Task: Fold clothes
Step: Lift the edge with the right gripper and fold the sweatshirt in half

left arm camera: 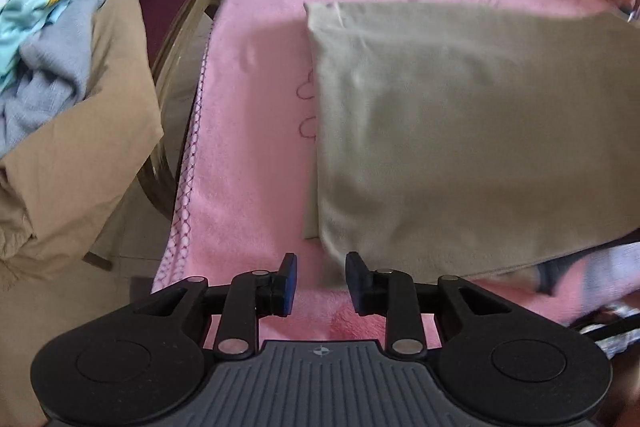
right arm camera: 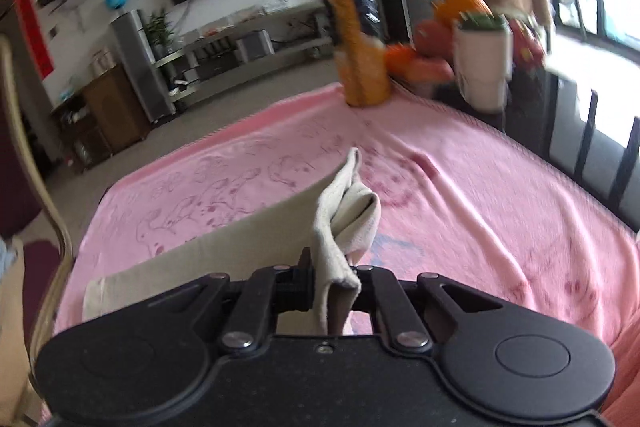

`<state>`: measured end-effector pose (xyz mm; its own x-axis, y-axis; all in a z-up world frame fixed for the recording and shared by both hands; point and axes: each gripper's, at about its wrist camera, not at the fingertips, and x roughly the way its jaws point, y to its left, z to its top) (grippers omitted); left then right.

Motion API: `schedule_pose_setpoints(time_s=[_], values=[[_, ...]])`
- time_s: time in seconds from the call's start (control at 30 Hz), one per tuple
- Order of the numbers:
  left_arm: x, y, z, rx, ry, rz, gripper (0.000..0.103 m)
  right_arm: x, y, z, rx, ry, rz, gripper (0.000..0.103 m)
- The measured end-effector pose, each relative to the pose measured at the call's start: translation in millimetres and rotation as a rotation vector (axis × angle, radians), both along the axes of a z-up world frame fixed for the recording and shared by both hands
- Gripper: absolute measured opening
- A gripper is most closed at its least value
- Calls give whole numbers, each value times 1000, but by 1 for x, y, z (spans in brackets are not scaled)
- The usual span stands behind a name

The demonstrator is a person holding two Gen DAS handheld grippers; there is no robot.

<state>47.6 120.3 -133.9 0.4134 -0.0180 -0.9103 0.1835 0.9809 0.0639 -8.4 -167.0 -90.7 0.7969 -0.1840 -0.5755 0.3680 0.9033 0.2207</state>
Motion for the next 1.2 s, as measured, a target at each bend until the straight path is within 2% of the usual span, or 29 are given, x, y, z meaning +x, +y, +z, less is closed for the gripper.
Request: schedule_pose_setpoints(time_s=[0.03,0.13,0.23,0.3,0.37,0.43,0.47,0.73,0.87,1.0,1.2], values=[[-3,5,8,-30,-17,-5,30,1,10,5,-34,-13,32,8],[-14,23,40,-47,-157,-42,33,8,48,16,-138,-63,157,7],[-18,44,65,-94,-271,-25,35,14,96,12,-221,-93,304,6],[-16,61,69,-141,-309,28,36,18,129,8,-276,-112,402,6],[-13,78,67,-209,-310,92,36,20,159,0,-330,-122,509,6],[-6,92,55,-282,-249,159,33,21,186,-15,-385,-118,628,6],[-5,94,53,-289,-231,174,32,21,198,-25,-420,-99,700,5],[-5,86,50,-261,-224,175,34,24,208,-26,-352,-48,717,4],[-4,91,51,-270,-235,187,34,25,213,-25,-315,-24,720,4],[-5,98,52,-297,-240,219,34,12,219,-4,-327,-134,763,4],[-6,107,53,-327,-239,259,34,-2,231,-12,-354,-165,858,4]])
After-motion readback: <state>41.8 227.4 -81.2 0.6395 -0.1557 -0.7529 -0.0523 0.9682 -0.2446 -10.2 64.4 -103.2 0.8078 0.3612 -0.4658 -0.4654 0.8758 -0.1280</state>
